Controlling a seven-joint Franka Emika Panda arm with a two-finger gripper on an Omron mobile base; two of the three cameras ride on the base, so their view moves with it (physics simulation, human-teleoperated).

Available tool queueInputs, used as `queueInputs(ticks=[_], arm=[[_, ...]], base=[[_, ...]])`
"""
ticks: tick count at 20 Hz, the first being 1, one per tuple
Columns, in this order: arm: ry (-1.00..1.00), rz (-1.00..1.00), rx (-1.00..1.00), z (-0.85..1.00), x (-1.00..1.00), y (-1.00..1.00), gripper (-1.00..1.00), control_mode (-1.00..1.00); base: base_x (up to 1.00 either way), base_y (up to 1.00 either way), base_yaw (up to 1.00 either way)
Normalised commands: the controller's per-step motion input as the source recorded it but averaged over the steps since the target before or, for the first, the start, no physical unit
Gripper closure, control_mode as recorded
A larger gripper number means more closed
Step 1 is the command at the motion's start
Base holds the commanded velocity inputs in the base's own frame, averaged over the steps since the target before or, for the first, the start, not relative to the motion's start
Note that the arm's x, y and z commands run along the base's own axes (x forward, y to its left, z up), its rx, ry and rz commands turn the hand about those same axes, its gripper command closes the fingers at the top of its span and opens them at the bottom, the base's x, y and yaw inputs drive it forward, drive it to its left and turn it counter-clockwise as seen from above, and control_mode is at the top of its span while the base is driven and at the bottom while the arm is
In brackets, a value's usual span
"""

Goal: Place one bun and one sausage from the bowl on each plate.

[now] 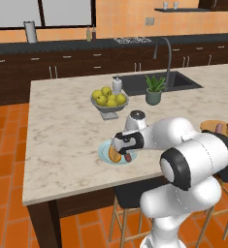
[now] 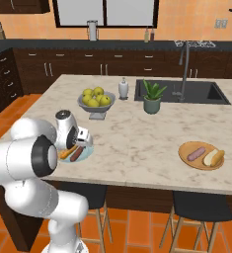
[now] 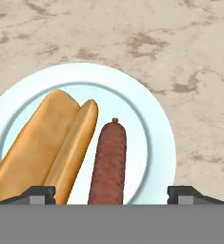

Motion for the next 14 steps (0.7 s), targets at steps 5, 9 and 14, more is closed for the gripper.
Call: queueInputs(ticks=[5,9,14], arm=[[-0.14,0.0,0.1,0.68,-0.93,-0.33,-1.0,-1.0],[-0.03,-0.03,0.07,0.75,-1.0,-0.63,-1.0,-1.0],[0.0,-0.17,0.0,0.83,-0.97,-0.8,-1.0,-1.0]], base=[[0.0,0.0,0.0],[0.0,0.0,0.0],[0.0,0.0,0.0]])
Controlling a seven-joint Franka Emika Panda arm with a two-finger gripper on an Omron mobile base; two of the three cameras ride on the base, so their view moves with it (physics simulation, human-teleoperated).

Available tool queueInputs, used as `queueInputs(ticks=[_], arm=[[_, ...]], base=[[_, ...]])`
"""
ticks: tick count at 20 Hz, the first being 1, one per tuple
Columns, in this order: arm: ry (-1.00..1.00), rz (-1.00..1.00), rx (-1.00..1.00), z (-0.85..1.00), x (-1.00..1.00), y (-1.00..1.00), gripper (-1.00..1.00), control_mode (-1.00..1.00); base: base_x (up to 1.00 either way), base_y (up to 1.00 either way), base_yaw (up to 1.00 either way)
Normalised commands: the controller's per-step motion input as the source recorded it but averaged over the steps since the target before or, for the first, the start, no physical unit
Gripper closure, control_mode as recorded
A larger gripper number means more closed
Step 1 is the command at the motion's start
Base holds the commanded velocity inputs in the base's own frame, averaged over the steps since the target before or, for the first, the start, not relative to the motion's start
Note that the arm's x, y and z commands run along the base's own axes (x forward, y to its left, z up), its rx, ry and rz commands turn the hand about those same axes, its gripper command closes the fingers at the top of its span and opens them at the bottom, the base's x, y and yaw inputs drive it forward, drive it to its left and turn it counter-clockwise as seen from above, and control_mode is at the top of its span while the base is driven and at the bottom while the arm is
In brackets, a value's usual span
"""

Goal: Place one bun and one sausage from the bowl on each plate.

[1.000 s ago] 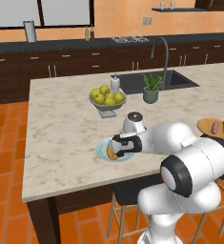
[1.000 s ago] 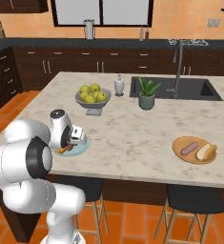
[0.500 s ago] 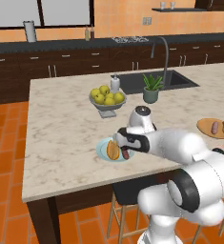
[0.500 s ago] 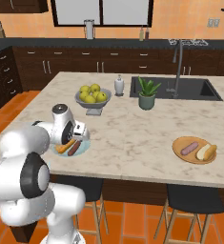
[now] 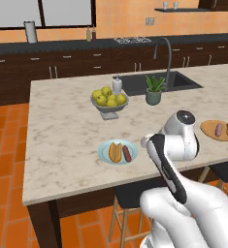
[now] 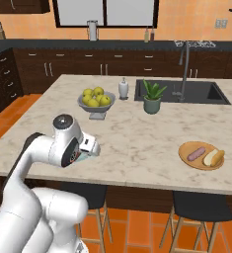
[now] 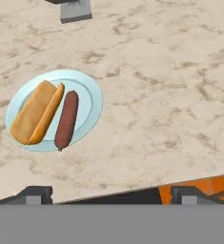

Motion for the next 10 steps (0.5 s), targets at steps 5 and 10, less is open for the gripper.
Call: queueInputs(ticks=[5,10], arm=[[0.08,-0.28,-0.07,0.52,-0.71,-0.85,-1.0,-1.0],[0.14,-0.3,-0.06,0.21,-0.8,-0.87,-1.0,-1.0]], base=[[0.0,0.0,0.0],[0.0,0.0,0.0]])
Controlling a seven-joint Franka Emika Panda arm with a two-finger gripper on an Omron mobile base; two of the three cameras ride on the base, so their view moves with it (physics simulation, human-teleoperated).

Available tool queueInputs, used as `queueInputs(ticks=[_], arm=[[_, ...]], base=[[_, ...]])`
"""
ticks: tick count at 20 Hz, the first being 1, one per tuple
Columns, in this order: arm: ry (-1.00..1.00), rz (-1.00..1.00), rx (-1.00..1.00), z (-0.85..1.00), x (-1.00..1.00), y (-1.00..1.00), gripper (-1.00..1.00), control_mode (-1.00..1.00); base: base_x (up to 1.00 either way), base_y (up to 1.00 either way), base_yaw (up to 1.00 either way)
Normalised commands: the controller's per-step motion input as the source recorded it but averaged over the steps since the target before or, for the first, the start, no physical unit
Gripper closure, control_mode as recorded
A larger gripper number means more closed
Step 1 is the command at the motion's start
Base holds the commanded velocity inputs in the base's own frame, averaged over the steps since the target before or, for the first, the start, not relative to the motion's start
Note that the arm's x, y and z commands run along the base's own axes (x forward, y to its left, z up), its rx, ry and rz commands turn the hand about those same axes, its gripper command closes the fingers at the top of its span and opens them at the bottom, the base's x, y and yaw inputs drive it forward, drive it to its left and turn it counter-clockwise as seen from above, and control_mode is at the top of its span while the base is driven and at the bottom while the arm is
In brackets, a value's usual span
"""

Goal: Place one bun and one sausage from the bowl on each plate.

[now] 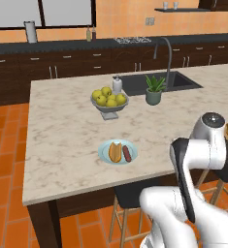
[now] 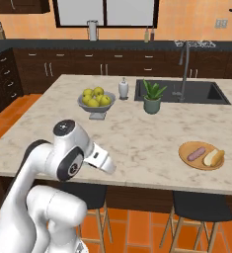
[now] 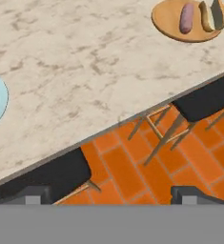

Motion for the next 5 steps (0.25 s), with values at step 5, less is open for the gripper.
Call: queueInputs(ticks=[5], arm=[[0.06,-0.2,0.0,0.31,-1.0,-0.71,-1.0,-1.0]], base=[[0.0,0.0,0.0]])
